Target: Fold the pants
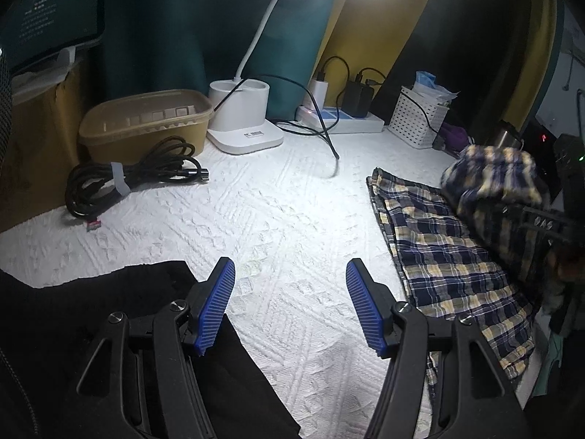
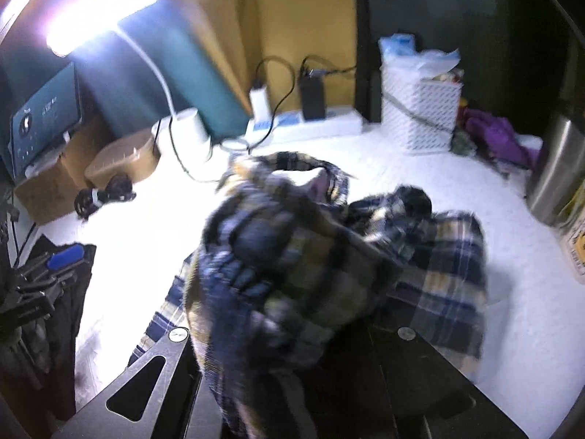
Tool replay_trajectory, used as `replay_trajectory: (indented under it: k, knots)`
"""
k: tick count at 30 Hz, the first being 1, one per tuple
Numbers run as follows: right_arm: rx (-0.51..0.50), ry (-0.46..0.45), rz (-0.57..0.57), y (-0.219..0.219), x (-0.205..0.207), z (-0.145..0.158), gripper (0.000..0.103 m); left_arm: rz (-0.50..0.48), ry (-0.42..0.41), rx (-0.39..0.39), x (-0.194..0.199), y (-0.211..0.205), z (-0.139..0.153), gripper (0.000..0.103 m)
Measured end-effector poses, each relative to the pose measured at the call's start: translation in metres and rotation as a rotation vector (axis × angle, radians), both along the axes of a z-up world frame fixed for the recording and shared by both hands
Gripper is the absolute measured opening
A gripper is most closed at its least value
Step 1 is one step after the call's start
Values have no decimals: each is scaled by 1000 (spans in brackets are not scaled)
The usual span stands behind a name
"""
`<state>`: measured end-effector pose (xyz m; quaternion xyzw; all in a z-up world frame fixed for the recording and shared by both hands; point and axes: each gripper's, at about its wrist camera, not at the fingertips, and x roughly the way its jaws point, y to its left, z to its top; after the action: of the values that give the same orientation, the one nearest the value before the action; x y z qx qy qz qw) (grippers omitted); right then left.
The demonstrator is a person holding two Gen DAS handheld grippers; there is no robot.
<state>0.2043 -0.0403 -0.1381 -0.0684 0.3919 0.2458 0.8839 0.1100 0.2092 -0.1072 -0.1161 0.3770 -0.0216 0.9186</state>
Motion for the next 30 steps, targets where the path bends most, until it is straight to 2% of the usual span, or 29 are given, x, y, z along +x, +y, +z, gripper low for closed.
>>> replay_trajectory:
  k: [9, 11, 12, 13, 14, 15, 16, 23, 30]
  knots:
    - [-69, 30, 11, 27, -2, -23, 8, 10, 1, -3, 0, 0, 1, 63]
    - [-63, 35, 18, 26, -2, -24, 13, 13, 0, 3, -1, -1, 2, 63]
    - [-52, 43, 31, 26, -3, -23, 23, 15, -1, 6, -2, -2, 3, 63]
    - [-31, 58, 52, 26, -4, -23, 43, 16, -2, 8, -2, -3, 4, 63]
    - [-12, 66, 71, 28, -6, -23, 55, 18, -2, 13, -3, -4, 5, 63]
    - [9, 70, 93, 30, -9, -23, 75, 19, -1, 17, -3, -4, 6, 63]
    - [23, 71, 111, 31, -12, -23, 78, 21, 0, 21, -4, -5, 7, 63]
    - [63, 73, 236, 45, -38, -18, 78, 44, 1, 52, -12, -12, 17, 63]
    - [113, 33, 233, 11, -49, 0, 78, 28, -7, 79, -12, -34, 32, 63]
